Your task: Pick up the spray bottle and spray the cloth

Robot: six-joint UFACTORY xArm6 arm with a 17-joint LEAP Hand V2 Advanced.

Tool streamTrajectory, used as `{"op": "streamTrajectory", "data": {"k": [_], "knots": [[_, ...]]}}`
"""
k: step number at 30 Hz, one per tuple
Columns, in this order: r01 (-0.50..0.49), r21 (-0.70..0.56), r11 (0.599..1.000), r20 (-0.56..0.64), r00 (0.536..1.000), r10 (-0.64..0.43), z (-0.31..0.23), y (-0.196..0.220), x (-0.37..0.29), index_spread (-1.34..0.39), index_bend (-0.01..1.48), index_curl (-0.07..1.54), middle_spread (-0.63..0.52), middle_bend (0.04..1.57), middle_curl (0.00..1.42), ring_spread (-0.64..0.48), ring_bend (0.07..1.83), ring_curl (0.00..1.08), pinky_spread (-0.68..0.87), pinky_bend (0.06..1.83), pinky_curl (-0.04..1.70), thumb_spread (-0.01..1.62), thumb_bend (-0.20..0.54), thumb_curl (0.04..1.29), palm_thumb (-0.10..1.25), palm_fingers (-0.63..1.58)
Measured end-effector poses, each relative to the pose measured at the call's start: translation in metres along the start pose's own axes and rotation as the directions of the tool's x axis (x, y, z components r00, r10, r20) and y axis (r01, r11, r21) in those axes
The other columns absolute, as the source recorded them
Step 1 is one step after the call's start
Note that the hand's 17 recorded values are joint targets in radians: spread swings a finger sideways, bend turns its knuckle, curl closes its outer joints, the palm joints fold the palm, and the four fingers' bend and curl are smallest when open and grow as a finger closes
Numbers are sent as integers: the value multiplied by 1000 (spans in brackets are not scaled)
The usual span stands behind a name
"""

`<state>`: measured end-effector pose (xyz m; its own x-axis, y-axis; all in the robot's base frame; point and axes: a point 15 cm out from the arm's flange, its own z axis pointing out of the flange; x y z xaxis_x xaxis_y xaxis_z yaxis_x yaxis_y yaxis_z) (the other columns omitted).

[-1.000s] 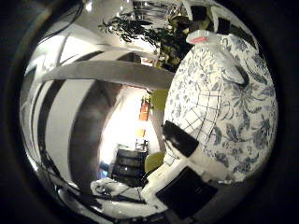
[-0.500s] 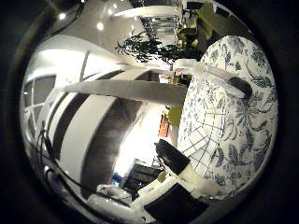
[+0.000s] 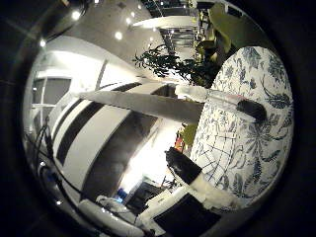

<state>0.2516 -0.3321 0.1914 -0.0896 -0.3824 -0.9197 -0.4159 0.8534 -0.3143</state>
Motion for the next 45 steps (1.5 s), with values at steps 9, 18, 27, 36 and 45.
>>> {"op": "streamTrajectory", "data": {"k": [9, 18, 27, 36, 45], "knots": [[26, -32, 999, 15, 1000, -25, 45, -10, -9, -135, 145, 242, 222, 265, 334, 249, 354, 266, 384, 400, 356, 1058, -23, 354, 641, 37], [27, -66, 997, 18, 1000, -25, 85, -10, -11, -124, 147, 248, 224, 264, 334, 239, 359, 268, 383, 406, 333, 1058, -22, 355, 642, 56], [49, -111, 993, 21, 999, -47, 138, -11, -22, -78, 153, 255, 223, 314, 343, 235, 439, 280, 355, 381, 310, 1053, -23, 356, 657, 210], [23, -167, 986, 38, 999, -17, 170, -6, -25, -256, 428, 429, -62, 726, 497, -119, 961, 451, -201, 751, 384, 999, -10, 428, 825, 1405], [-39, -253, 967, 114, 991, 69, 195, 6, -49, -202, 1038, 666, -96, 1147, 614, -165, 1301, 561, -254, 1196, 618, 979, -2, 552, 1045, 1319]]}}
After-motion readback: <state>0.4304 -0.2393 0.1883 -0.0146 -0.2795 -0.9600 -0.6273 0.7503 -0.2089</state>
